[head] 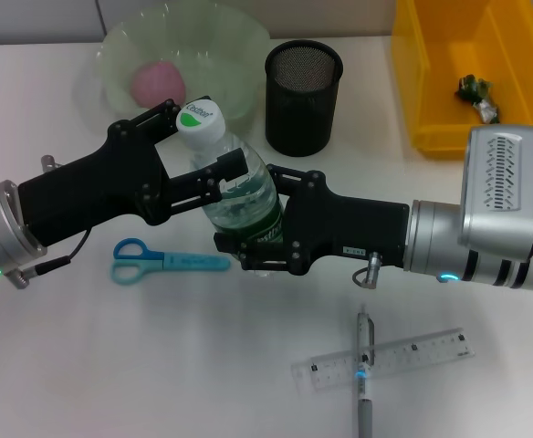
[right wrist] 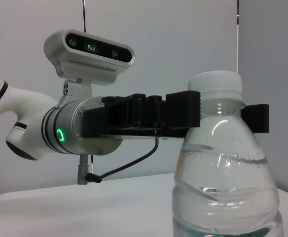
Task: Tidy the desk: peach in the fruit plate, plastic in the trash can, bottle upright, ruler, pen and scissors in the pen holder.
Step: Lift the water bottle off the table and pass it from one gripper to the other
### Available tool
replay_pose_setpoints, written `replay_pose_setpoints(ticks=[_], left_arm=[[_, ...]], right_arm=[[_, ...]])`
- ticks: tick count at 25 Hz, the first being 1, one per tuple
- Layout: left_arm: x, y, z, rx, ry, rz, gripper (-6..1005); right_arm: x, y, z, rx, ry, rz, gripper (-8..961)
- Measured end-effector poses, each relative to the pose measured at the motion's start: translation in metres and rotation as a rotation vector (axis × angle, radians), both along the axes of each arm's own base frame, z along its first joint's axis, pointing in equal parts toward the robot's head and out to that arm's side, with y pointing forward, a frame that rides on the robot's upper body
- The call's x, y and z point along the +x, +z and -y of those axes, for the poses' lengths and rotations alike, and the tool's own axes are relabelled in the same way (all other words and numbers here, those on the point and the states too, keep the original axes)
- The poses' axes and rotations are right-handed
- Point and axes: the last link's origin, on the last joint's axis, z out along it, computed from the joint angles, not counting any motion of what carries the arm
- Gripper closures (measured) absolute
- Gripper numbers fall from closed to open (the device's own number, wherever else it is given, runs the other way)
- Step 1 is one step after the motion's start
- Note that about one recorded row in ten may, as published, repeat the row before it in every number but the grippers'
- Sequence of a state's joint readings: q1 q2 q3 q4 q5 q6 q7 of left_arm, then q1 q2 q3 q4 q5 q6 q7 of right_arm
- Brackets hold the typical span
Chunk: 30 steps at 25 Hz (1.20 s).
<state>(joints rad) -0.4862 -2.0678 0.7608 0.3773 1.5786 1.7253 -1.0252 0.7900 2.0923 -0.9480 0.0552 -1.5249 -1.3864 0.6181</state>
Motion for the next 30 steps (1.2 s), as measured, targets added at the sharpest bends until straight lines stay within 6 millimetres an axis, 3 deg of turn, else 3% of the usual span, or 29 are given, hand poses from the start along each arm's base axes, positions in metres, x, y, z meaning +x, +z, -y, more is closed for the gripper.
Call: replay_pose_setpoints(ticks=[5,22,30], left_arm=[[0.0004,0.0009,-0.0009,-0.003,0.003,0.003,188],[0.0033,0.0003,-0.0047,-0.018,0.000,-0.004,546],[0.0041,0.0022,-0.0069,-0.020,0.008,0.004,548]], right_arm=[[-0.0003,0.0000,-0.0002,0.000,0.001,0.000,193],[-0.0026,0.0001,-0.0017,0.001,0.007,-0.001,195],[-0.0030,0.0006,-0.0024,0.005,0.001,-0.008,195]])
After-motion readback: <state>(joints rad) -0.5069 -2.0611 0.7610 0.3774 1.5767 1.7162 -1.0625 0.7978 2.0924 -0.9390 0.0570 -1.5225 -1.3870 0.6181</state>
